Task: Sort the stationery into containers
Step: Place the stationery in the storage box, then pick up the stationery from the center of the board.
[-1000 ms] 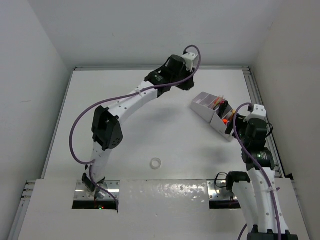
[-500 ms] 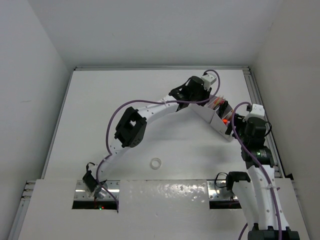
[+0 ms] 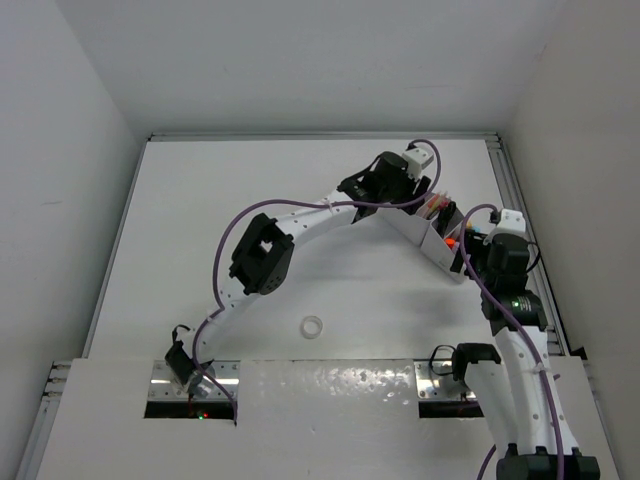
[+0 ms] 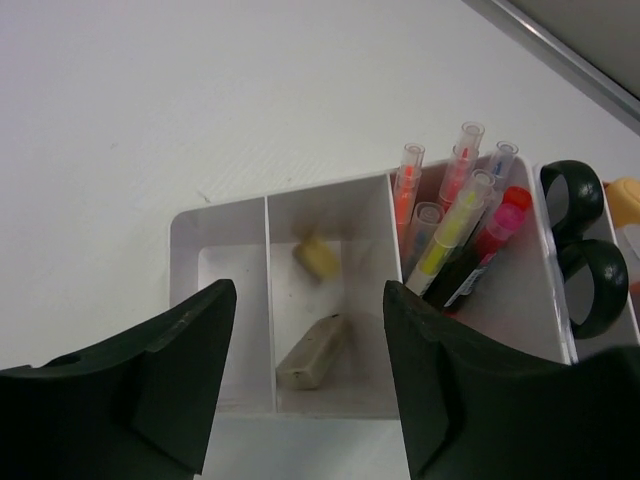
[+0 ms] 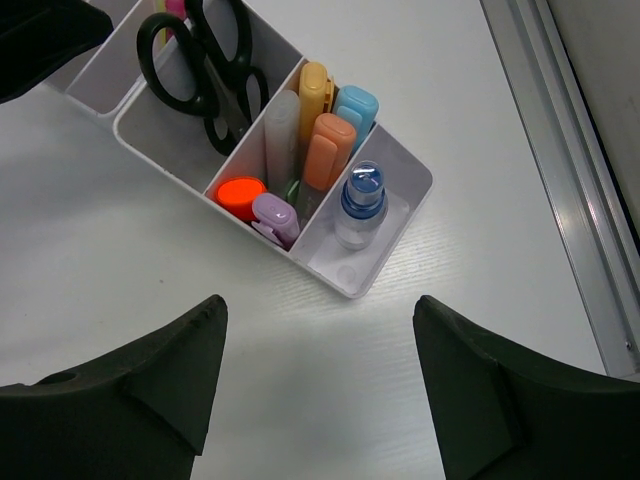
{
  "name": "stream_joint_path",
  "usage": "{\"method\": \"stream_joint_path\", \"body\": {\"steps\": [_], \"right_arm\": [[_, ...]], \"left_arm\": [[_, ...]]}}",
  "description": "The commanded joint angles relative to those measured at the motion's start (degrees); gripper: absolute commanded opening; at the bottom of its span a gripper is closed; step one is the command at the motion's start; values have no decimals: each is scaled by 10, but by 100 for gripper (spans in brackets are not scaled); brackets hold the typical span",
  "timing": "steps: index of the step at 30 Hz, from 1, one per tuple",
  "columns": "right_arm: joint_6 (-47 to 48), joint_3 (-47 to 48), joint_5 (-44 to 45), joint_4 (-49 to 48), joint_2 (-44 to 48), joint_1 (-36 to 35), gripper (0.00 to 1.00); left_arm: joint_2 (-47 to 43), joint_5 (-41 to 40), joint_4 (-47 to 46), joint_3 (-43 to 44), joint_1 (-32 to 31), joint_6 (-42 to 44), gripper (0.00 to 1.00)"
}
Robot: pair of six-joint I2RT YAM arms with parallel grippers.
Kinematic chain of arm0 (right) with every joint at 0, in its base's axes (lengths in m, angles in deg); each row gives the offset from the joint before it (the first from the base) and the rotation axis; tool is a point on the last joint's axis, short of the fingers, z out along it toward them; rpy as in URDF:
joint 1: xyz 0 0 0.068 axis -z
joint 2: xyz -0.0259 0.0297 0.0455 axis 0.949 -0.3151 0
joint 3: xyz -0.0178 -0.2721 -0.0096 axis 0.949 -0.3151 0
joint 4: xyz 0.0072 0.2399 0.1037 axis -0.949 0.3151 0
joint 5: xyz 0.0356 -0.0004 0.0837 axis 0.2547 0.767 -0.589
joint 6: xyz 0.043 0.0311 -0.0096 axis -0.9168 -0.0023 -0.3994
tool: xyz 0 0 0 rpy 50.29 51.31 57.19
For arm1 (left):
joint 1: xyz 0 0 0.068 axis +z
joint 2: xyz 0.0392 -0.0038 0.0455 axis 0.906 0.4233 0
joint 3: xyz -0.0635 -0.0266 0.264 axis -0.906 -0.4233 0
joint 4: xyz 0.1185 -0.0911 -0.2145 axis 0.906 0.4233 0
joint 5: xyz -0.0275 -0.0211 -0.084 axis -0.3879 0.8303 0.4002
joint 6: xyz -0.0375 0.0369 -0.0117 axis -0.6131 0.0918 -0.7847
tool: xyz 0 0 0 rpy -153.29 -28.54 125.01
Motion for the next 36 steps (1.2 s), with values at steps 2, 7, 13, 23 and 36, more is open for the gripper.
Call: {"method": "stream_joint_path", "body": {"steps": [2, 7, 13, 23, 36], "right_arm": [[11, 20, 1, -3, 2, -3, 74], [8, 22, -2, -2, 10, -4, 73], [-3, 27, -9, 1, 11, -3, 71], [-20, 47, -35, 5, 29, -5, 70], [7, 33, -15, 63, 101, -5, 71]], "left_arm": [[-24, 14, 11, 40, -4, 4, 60], [-80, 7, 103, 115, 9, 11, 67], [-235, -15, 348, 12, 44, 99, 69], [-591, -40, 345, -621, -45, 158, 58], [-512, -112, 257, -721, -150, 131, 56]]}}
